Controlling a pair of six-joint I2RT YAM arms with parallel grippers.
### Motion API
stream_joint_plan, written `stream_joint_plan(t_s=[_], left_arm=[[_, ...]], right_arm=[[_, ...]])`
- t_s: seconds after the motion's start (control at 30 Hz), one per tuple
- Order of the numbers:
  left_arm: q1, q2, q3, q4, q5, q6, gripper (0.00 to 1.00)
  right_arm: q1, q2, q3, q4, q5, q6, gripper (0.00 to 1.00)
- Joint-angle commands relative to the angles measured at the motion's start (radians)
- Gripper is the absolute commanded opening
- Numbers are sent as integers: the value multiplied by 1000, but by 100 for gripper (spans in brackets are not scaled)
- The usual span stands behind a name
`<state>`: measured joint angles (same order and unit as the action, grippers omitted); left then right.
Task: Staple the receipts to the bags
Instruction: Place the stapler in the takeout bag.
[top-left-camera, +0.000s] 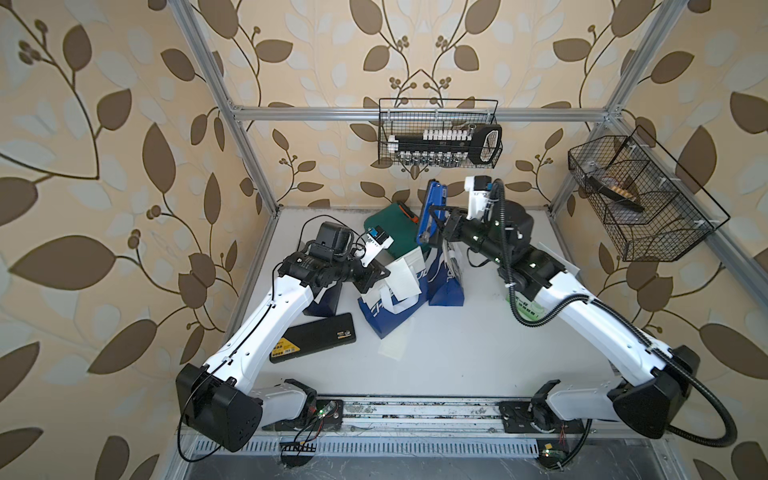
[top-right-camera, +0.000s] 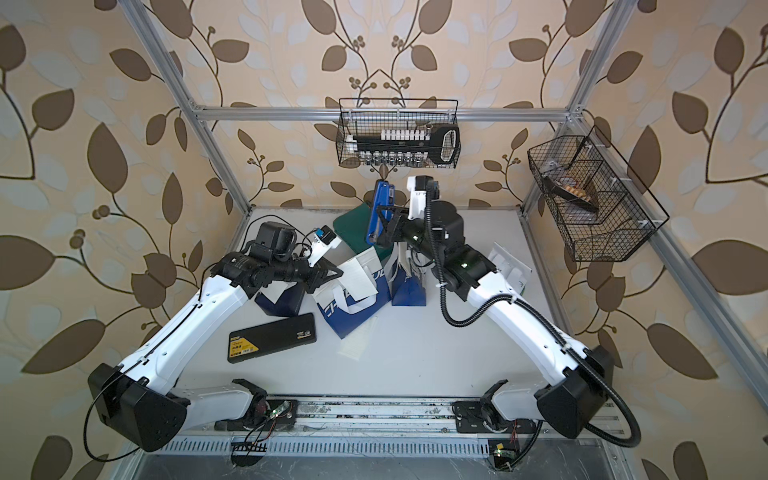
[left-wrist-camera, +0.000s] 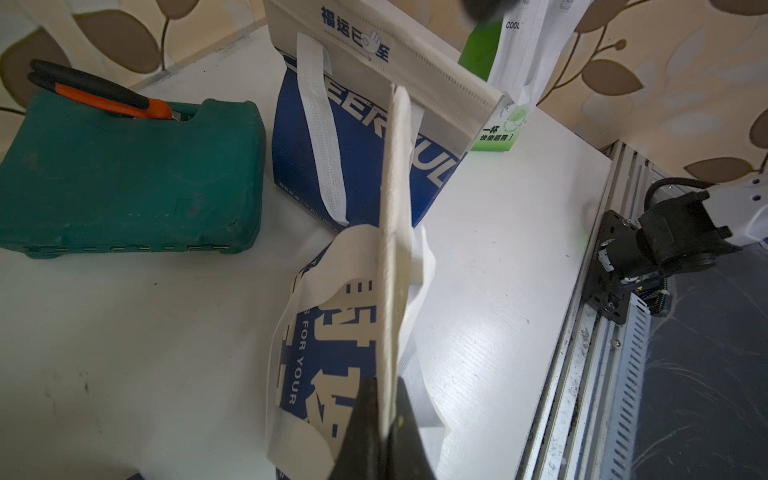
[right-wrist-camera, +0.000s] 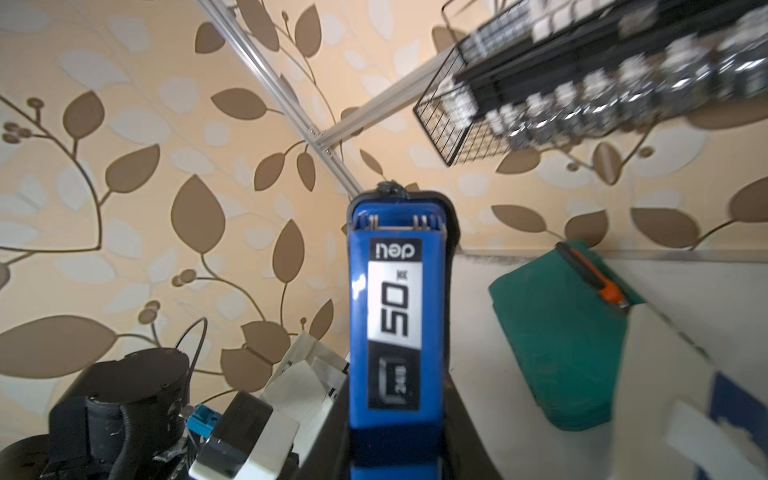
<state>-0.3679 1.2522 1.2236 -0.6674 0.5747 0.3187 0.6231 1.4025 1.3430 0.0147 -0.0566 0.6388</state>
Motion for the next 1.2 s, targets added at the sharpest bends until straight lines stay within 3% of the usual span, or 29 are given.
stream_joint_plan(t_s=[0.0,0.3,0.53,0.73,1.17], left_arm=[[-8,-8,11,82,56,-35,0],[-9,-10,2,115,58,-62,0],[-8,-17,-4,151,22,-102,0],[-9,-24,-14,192,71,-156,0],[-8,-8,-6,224,47,-216,0]], right_arm=[[33,41,79,174,12,73,0],[101,93,109,168,59,70,0],[130,96,135,61,127,36,0],[133,107,85,113,160,83,0],[173,150,77,106,185,43,0]])
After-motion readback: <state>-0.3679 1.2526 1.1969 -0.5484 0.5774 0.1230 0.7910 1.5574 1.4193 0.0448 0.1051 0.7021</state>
